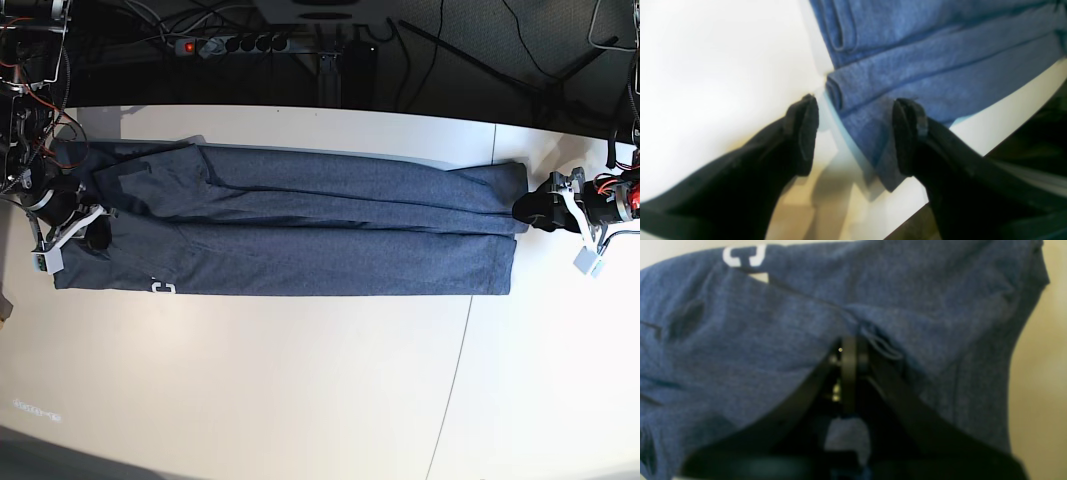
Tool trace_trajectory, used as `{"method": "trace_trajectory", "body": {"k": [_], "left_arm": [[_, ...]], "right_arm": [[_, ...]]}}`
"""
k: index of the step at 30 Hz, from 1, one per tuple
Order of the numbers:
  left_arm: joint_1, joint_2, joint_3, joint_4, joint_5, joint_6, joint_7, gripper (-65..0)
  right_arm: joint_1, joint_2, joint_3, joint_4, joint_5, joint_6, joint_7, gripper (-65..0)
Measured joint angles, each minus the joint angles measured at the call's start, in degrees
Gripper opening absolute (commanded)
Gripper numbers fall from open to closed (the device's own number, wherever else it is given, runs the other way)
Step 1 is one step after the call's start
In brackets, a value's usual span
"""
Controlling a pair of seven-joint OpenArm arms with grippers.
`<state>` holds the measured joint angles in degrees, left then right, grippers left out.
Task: Fold the T-shirt properly
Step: 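Regrasp the strip end with the left gripper and pull it taut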
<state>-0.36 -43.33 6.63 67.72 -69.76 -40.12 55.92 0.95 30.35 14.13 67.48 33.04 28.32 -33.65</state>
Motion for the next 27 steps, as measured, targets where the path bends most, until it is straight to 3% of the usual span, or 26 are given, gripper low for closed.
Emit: {"method": "trace_trajectory", "body": {"k": [4, 9, 27], "left_arm": [[-0.3, 1.0, -0.5, -2.4, -2.9, 0.0, 0.9, -26.6], [-1.2, 4.8, -0.7, -4.9, -6.1, 0.0, 0.8, -26.6], [-2.4, 10.5, -1.0, -6.6, -7.5, -0.2, -0.5, -26.6]], "right_arm": [[0.0, 0.0, 0.0, 0.0, 0.0, 0.0, 0.0, -65.0], [0.0, 0.0, 0.0, 0.0, 0.0, 0.0, 0.0, -65.0], [0.0, 0.0, 0.0, 0.0, 0.2, 0.0, -0.5, -65.0]]}}
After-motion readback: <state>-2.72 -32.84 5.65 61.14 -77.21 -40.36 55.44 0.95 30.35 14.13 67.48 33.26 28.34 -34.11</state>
